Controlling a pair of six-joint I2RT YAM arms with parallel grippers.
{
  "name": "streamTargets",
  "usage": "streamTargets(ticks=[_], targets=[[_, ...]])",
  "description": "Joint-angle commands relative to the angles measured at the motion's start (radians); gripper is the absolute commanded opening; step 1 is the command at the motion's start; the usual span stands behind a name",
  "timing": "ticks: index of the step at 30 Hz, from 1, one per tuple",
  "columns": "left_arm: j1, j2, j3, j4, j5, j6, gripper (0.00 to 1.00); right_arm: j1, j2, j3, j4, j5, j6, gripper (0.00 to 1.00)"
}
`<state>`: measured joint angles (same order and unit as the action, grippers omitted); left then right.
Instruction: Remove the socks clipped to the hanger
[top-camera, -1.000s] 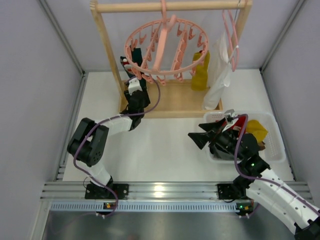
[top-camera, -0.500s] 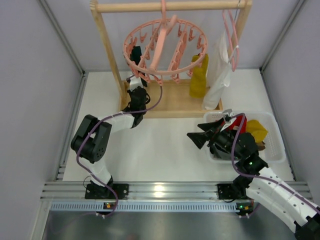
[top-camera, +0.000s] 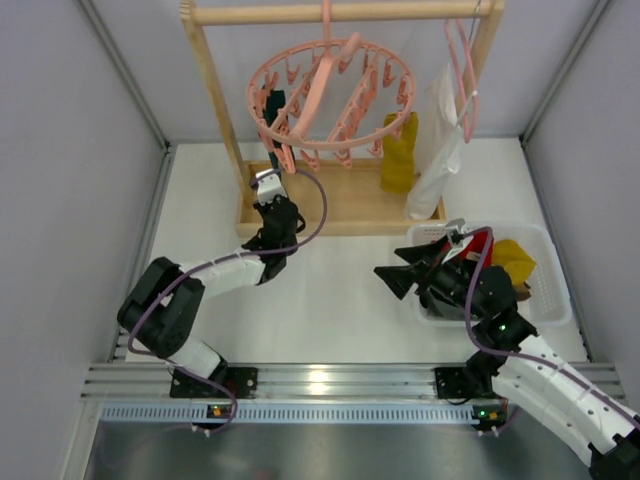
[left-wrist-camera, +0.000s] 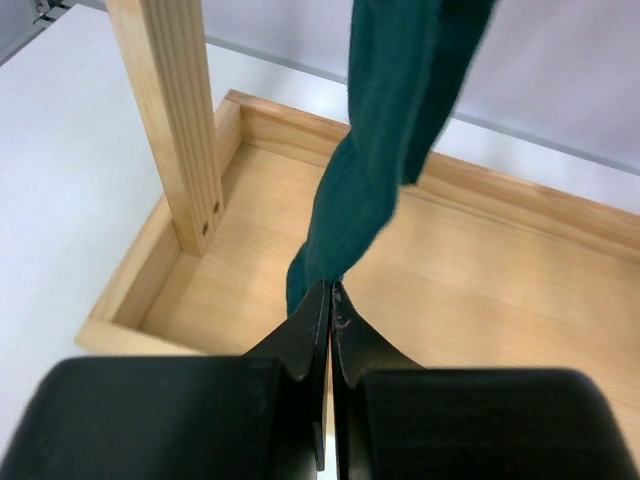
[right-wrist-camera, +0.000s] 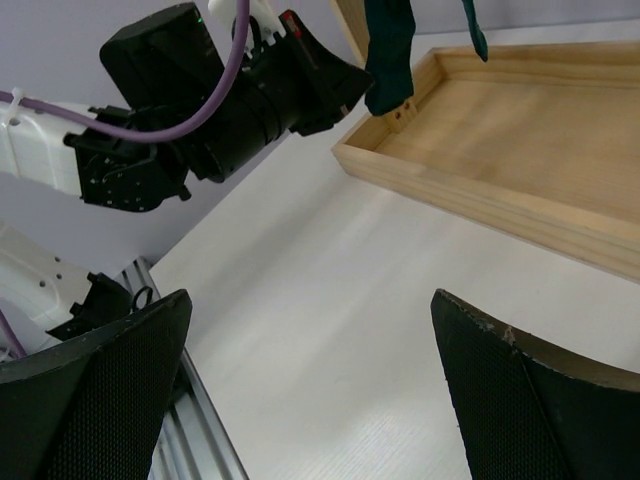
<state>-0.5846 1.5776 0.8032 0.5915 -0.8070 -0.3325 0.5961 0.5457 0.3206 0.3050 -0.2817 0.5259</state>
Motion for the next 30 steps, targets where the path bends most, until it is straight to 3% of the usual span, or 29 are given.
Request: streamTargets(ticks=[1,15,21,30], targets=[[-0.093,-0.08,-0.047,0.07,-0.154,-0.03,0.0,-0.007,-0.041,0.015,0.04,-0.014,0.009,0.99],[-0.368,-0.202,-0.157,0.068,-0.329,0.015,0.0,-0.009,-0.211,0.072,-0.128,0.026,0.008,0.99],[-0.478,-0.199,-0.139,0.068,-0.438,0.087,0.0,-0.007,-0.245,0.098,-0.188,0.044,0.003,1.0],[-0.595,-0.195,-0.121,0.07,-0.477,0.119,0.0,-0.007,-0.277,0.133,-0.263,0.079,-0.013,0.99]])
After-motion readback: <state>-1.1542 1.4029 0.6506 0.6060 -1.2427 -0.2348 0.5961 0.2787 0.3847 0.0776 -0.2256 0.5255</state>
